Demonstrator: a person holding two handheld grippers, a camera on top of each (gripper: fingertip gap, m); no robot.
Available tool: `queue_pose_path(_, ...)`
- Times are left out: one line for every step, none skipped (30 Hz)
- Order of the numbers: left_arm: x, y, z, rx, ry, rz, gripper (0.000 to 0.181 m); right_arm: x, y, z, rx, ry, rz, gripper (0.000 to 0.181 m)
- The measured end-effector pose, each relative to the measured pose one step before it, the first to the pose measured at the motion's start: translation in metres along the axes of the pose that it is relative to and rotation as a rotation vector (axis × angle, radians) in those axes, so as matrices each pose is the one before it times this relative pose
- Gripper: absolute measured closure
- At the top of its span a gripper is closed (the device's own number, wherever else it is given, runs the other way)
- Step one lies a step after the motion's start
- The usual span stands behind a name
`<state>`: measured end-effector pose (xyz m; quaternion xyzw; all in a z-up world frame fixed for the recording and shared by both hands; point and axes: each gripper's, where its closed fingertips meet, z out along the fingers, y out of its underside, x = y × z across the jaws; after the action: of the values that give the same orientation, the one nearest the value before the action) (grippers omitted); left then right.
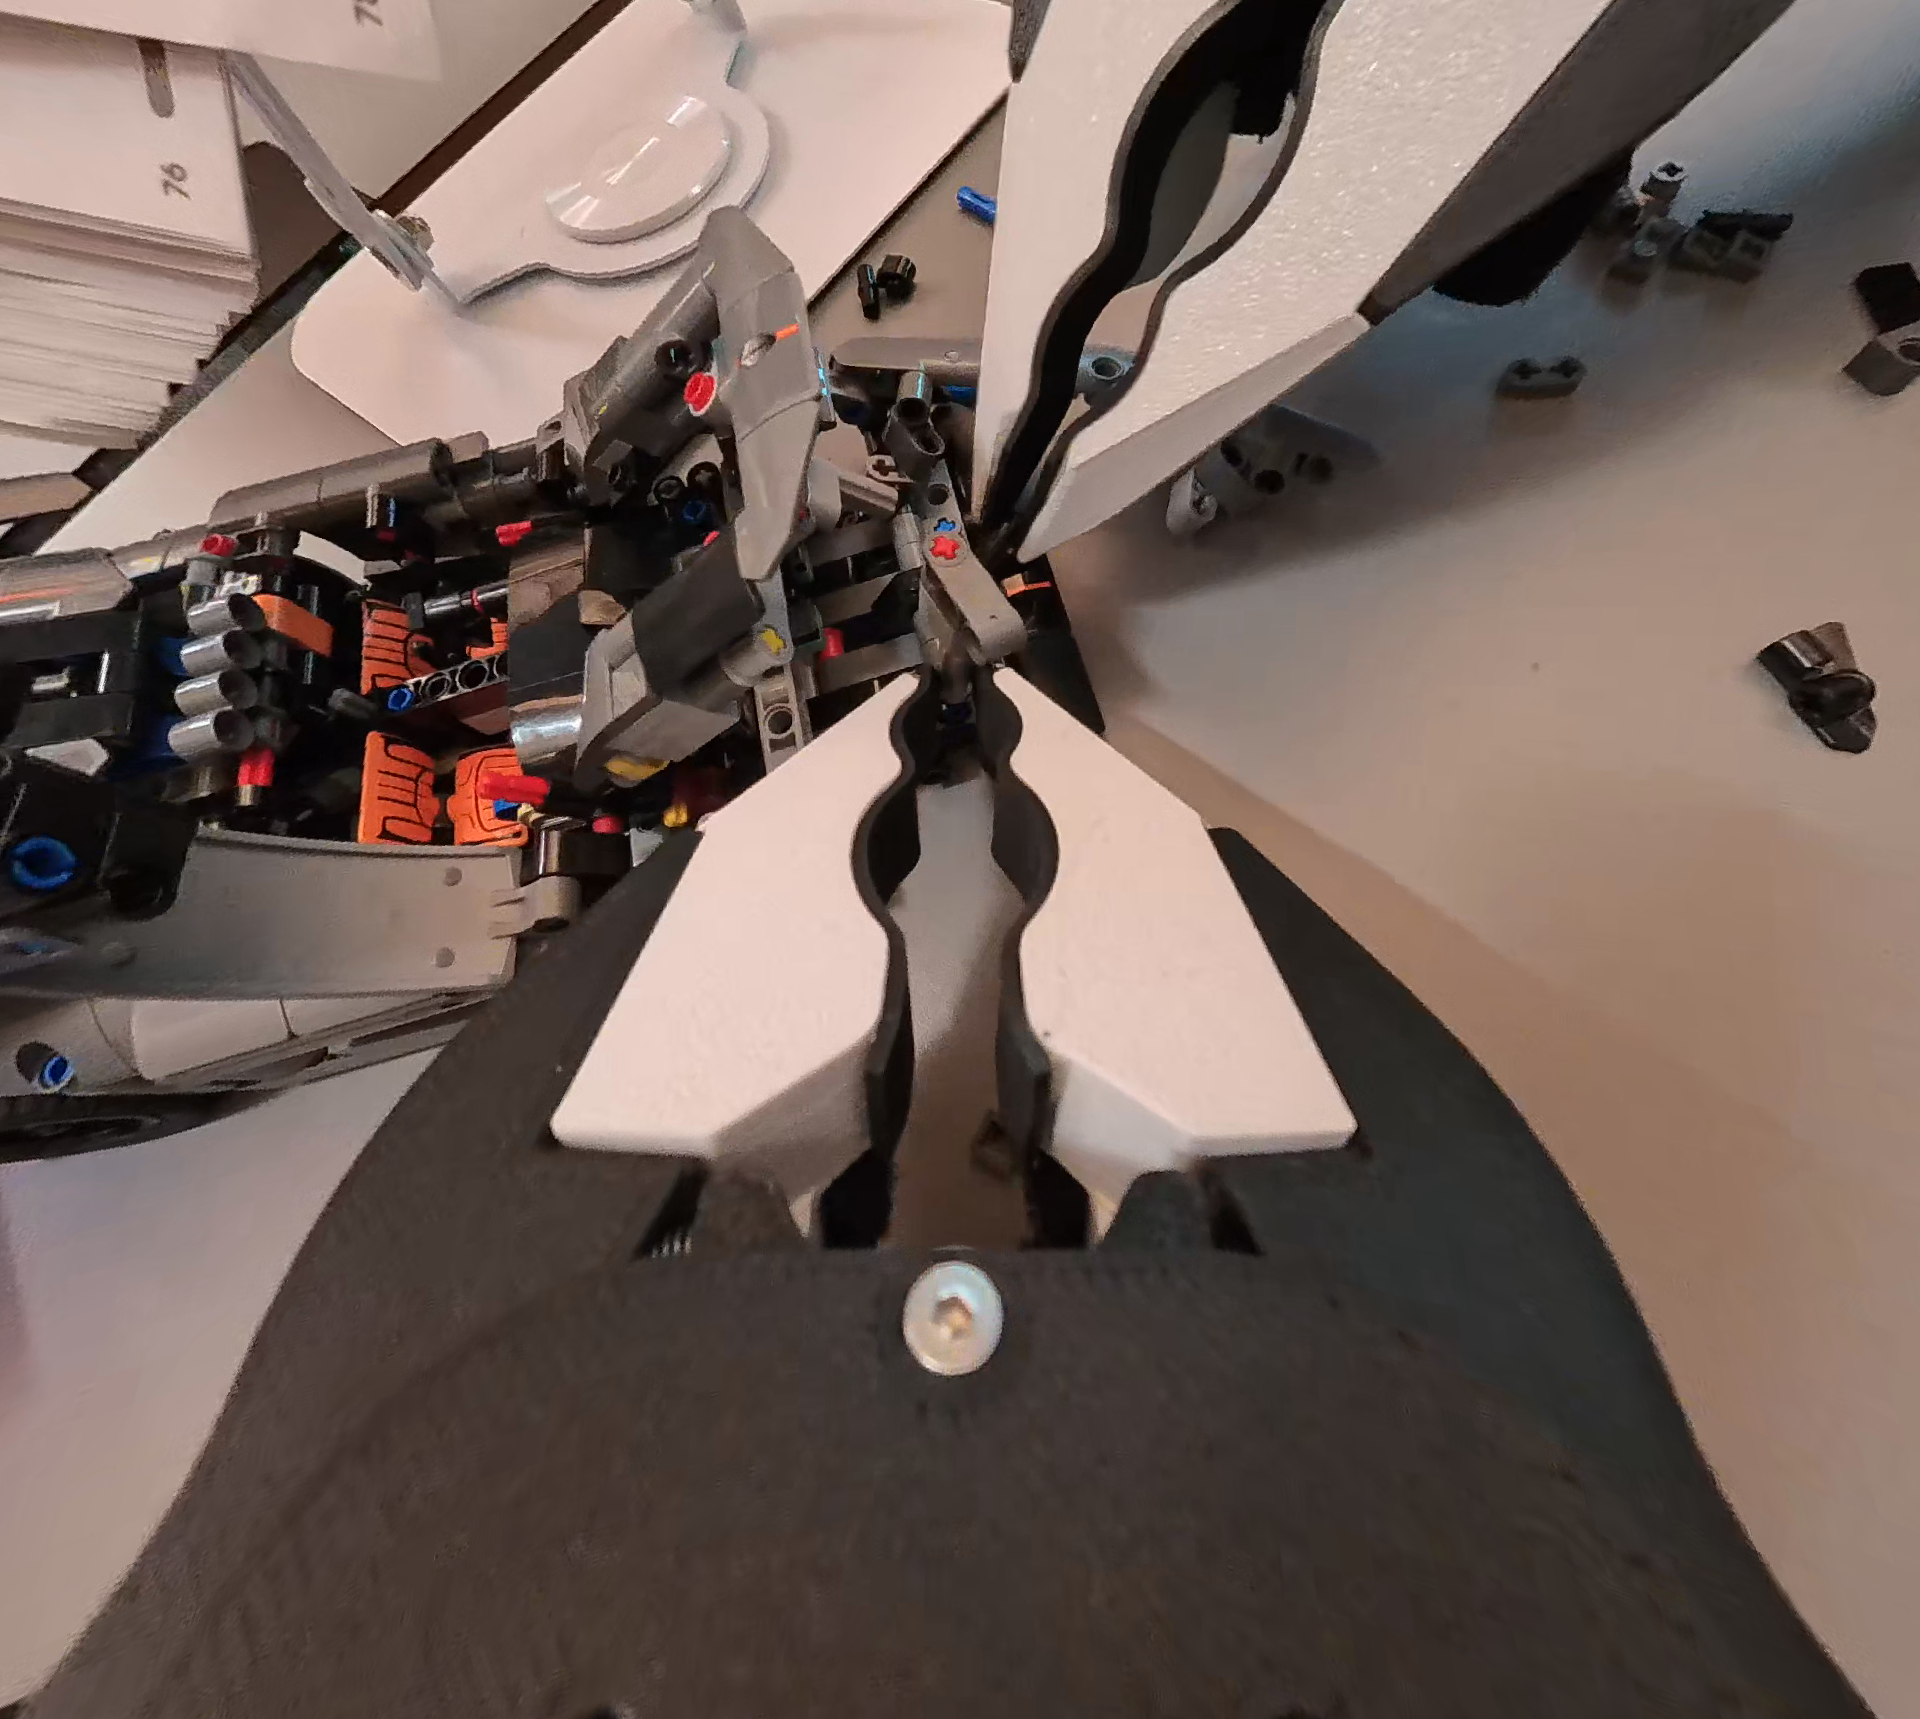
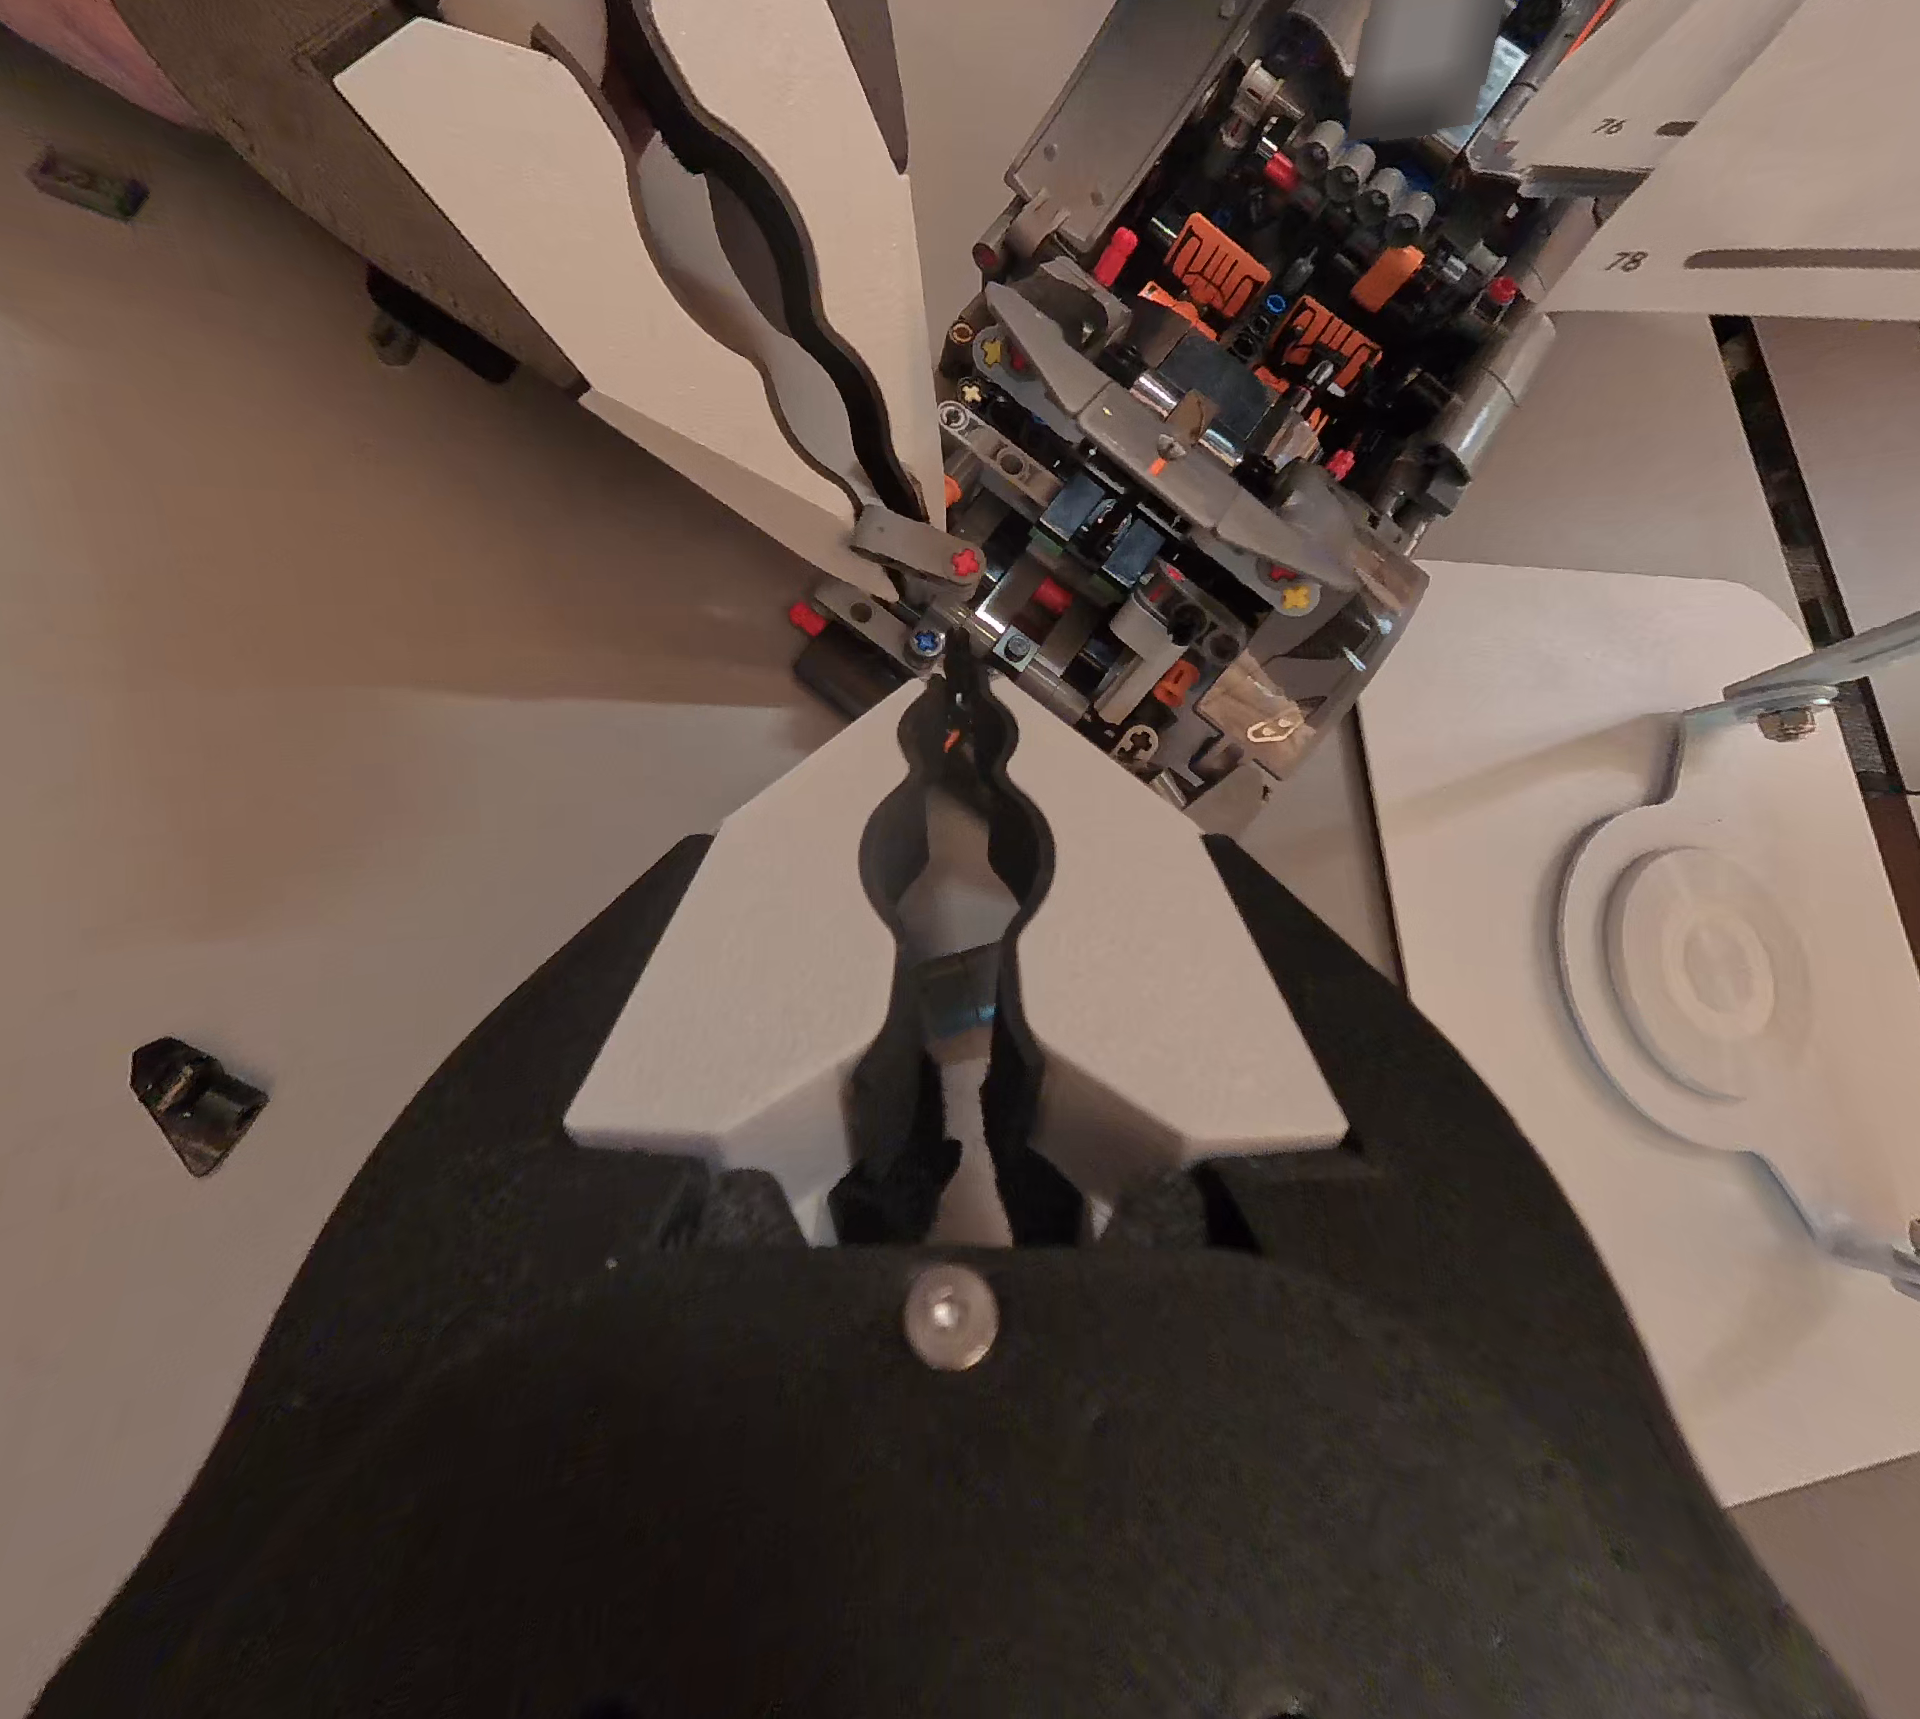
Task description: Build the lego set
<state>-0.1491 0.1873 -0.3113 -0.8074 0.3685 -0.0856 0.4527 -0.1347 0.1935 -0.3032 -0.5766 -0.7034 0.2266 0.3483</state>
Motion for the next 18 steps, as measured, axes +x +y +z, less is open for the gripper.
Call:
queue_pose_path(0.00005, 0.00004, 0.00004, 0.0000, 0.0015, -0.0018, 0.177, -0.00049, -0.00015, 0.00018, 0.0000, -0.0014, -0.0013, 0.180)
queue_pose_path(-0.00009, 0.00011, -0.00009, -0.0002, 0.0040, -0.0072, 0.177, -0.00046, -0.00005, 0.00017, 0.0001, -0.0006, -0.0019, 0.180)
queue_pose_path(-0.00016, 0.00004, -0.00017, -0.0002, 0.0079, -0.0160, 0.177, -0.00034, -0.00010, 0.00014, 0.0003, -0.0009, -0.0013, 0.180)
queue_pose_path(-0.00002, 0.00018, -0.00030, 0.0003, 0.0116, -0.0207, 0.177, -0.00053, 0.00021, 0.00020, -0.0007, -0.0021, -0.0004, 0.180)
queue_pose_path(0.00011, 0.00010, -0.00041, 0.0010, 0.0131, -0.0197, 0.177, -0.00027, 0.00024, 0.00025, -0.0013, -0.0012, -0.0005, 0.180)
queue_pose_path(-0.00002, 0.00010, -0.00027, 0.0005, 0.0090, -0.0144, 0.178, -0.00019, -0.00006, 0.00013, 0.0001, -0.0002, -0.0006, 0.180)
queue_pose_path(0.00005, -0.00003, 0.00005, -0.0002, 0.0069, -0.0152, 0.177, -0.00012, -0.00015, -0.00007, 0.0010, -0.0009, 0.0001, 0.180)
queue_pose_path(0.00035, -0.00010, 0.00007, 0.0001, 0.0084, -0.0206, 0.178, -0.00013, -0.00013, -0.00004, 0.0004, -0.0010, 0.0002, 0.180)
queue_pose_path(0.00033, -0.00015, 0.00014, 0.0004, 0.0067, -0.0145, 0.178, -0.00007, -0.00006, -0.00012, 0.0004, -0.0006, -0.0001, 0.180)
queue_pose_path(0.00045, -0.00013, 0.00003, 0.0001, 0.0033, -0.0049, 0.177, -0.00009, -0.00024, -0.00017, 0.0016, -0.0007, 0.0002, 0.180)
queue_pose_path(0.00057, 0.00000, 0.00001, 0.0000, 0.0037, -0.0029, 0.177, -0.00014, -0.00037, -0.00029, 0.0017, -0.0018, 0.0007, 0.180)
queue_pose_path(0.00083, -0.00017, 0.00004, 0.0003, 0.0056, -0.0057, 0.177, -0.00028, -0.00057, -0.00052, 0.0026, -0.0016, 0.0007, 0.180)
queue_pose_path(0.00097, -0.00011, 0.00012, 0.0005, 0.0080, -0.0070, 0.177, -0.00011, -0.00072, -0.00052, 0.0034, -0.0013, 0.0005, 0.180)
queue_pose_path(0.00117, -0.00023, 0.00003, 0.0010, 0.0088, -0.0052, 0.177, -0.00057, -0.00088, -0.00077, 0.0041, -0.0032, 0.0009, 0.180)
queue_pose_path(0.00077, -0.00014, 0.00011, 0.0007, 0.0051, -0.0037, 0.177, -0.00064, -0.00127, -0.00076, 0.0059, -0.0042, 0.0017, 0.180)
queue_pose_path(0.00022, -0.00018, 0.00024, 0.0001, -0.0004, -0.0018, 0.177, -0.00078, -0.00120, -0.00068, 0.0061, -0.0050, 0.0033, 0.180)
queue_pose_path(0.00007, -0.00003, 0.00005, -0.0001, -0.0004, -0.0008, 0.177, -0.00077, -0.00100, -0.00050, 0.0055, -0.0057, 0.0040, 0.180)
queue_pose_path(0.00009, -0.00008, 0.00005, 0.0005, 0.0019, -0.0056, 0.177, -0.00062, -0.00115, -0.00035, 0.0069, -0.0045, 0.0024, 0.180)
